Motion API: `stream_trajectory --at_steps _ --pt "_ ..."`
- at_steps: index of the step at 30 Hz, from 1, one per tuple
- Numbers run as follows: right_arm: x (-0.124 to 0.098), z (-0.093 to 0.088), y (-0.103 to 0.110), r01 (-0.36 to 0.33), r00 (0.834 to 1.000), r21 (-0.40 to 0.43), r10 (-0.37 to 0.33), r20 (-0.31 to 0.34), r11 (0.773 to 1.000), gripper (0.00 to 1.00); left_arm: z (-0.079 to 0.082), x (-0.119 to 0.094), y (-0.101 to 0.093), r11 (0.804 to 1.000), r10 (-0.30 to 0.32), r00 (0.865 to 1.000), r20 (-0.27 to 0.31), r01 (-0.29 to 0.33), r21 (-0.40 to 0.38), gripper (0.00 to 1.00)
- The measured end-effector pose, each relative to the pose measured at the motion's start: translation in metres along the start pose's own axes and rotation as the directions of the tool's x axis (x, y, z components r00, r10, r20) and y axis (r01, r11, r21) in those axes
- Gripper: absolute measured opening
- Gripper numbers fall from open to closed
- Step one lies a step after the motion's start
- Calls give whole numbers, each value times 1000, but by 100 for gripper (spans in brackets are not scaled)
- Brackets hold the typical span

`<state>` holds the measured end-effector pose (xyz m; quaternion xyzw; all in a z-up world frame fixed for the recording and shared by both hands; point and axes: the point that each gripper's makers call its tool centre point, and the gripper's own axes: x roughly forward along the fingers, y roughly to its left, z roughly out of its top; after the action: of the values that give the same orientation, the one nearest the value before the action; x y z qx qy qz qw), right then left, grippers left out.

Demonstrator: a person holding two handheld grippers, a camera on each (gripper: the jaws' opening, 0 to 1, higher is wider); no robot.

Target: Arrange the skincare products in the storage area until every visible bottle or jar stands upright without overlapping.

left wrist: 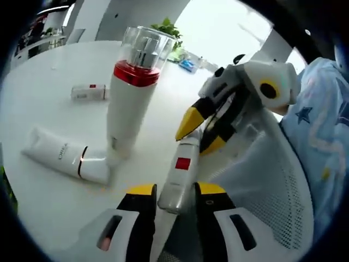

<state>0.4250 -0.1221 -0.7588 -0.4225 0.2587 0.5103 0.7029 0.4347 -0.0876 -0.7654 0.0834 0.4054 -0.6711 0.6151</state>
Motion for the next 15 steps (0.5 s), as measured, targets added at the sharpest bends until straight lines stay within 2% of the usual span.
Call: stream_trajectory --at_steps 6,9,13,15 --pt "2 16 1 1 1000 -84 0 9 996 15 -4 3 -4 1000 -15 1000 -25 15 14 25" --pt "5 17 1 5 1000 -155 -8 -18 988 15 -7 3 -5 997 4 998 -59 1 78 25" --pt "5 18 2 -8 1000 -179 3 -27 984 15 -8 3 -9 993 1 997 -72 7 118 24" --pt "4 16 1 -1 999 -171 -4 -32 985 15 -6 3 -8 987 22 998 -63 -11 160 24"
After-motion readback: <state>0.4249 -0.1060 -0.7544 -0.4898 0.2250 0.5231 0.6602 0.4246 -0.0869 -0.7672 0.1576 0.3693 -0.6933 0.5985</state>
